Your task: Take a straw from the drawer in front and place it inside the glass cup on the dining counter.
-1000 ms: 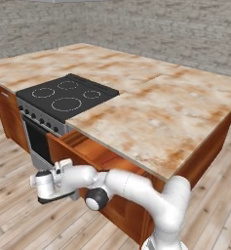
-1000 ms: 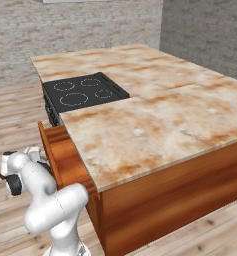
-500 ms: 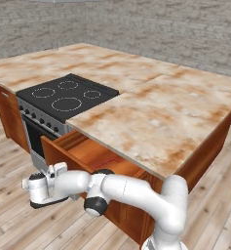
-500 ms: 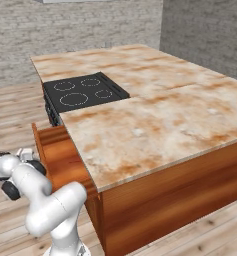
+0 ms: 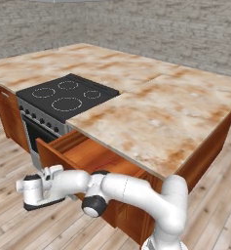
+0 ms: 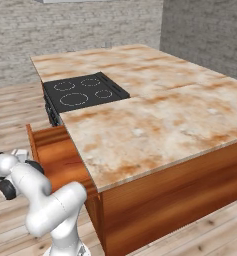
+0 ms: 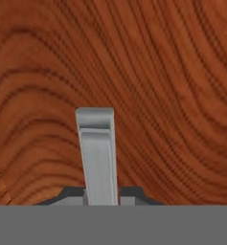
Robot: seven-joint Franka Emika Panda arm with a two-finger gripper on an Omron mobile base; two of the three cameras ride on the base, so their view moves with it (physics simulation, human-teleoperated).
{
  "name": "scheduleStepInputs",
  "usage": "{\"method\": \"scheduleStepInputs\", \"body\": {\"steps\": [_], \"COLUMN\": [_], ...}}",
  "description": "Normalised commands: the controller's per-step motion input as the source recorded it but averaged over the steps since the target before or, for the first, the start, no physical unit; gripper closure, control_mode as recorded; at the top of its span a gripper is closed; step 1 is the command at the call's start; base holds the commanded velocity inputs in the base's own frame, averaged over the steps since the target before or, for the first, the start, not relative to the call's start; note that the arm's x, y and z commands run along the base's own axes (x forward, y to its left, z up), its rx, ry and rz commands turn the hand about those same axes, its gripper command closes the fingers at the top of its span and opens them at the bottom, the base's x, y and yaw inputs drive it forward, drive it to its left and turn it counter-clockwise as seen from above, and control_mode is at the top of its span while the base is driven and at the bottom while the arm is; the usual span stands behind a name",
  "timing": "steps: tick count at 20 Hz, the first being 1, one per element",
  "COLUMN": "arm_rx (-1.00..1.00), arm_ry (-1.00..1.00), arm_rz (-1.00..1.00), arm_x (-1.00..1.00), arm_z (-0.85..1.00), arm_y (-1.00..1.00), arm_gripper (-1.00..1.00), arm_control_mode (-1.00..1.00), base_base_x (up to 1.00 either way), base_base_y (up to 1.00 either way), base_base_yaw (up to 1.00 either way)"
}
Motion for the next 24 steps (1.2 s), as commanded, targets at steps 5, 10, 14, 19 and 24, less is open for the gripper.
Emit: {"method": "scheduleStepInputs", "body": {"steps": [5, 10, 14, 19, 24], "arm_rx": [0.0, 0.0, 0.0, 0.0, 0.0], "arm_ry": [0.03, 0.01, 0.02, 0.07, 0.06], "arm_rz": [-0.06, -0.06, -0.09, -0.11, -0.12], "arm_x": [-0.17, -0.21, -0.25, -0.21, -0.25], "arm_z": [-0.02, 0.0, 0.0, 0.0, 0.0], "arm_y": [0.33, 0.34, 0.47, 0.57, 0.56], "arm_gripper": [1.0, 1.0, -1.0, -1.0, -1.0], "arm_control_mode": [-1.0, -1.0, -1.0, -1.0, -1.0], "base_base_x": [0.0, 0.0, 0.0, 0.0, 0.0], "base_base_y": [0.0, 0.0, 0.0, 0.0, 0.0], "base_base_yaw": [0.0, 0.0, 0.0, 0.0, 0.0]}}
